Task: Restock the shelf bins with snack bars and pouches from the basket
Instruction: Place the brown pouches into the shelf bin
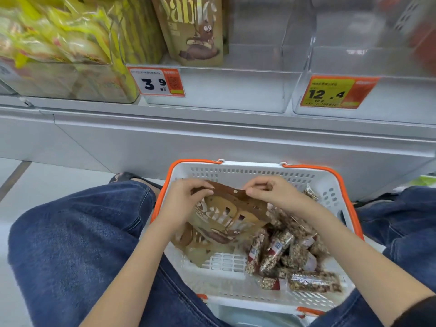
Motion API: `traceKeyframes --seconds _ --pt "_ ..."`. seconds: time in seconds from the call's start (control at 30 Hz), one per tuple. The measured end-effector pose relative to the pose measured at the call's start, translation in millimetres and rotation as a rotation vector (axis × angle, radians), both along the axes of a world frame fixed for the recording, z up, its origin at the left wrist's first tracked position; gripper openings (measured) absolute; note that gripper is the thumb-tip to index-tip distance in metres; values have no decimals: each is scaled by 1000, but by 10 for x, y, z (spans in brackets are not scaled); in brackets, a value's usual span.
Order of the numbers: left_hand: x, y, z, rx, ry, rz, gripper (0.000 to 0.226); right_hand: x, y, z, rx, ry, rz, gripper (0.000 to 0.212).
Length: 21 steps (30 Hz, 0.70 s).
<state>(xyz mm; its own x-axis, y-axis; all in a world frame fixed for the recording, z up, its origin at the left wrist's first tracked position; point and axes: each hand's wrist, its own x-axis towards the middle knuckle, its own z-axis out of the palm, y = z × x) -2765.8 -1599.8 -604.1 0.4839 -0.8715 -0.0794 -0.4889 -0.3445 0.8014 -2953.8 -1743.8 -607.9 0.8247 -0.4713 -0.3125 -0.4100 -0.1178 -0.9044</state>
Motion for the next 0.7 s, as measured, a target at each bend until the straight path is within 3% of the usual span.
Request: traceKeyframes --seconds 0.1,0.17,0.23,0.33,0.47,0.57,0.7 --pt "110 -22 483 -189 68 134 21 -97 -51 316 24 -118 -59 59" --pt "193 -96 753 -288 97 131 23 -51 -47 414 -5 -161 -148 47" --pt "229 -219 962 -379 106 75 29 108 -45 578 -82 -207 -294 11" --pt "353 -437 1261 -547 125 82 33 357 -162 940 -218 -317 -438 27" --pt "778 -568 1416 -889 699 132 6 705 -412 1788 -394 -582 -539 24" --pt "918 -614 1256 -699 708 319 16 983 -644 2344 -475 -837 -575 20" --pt "881 -609 1154 -493 626 348 15 1396 -767 2498 -680 -917 -461 17"
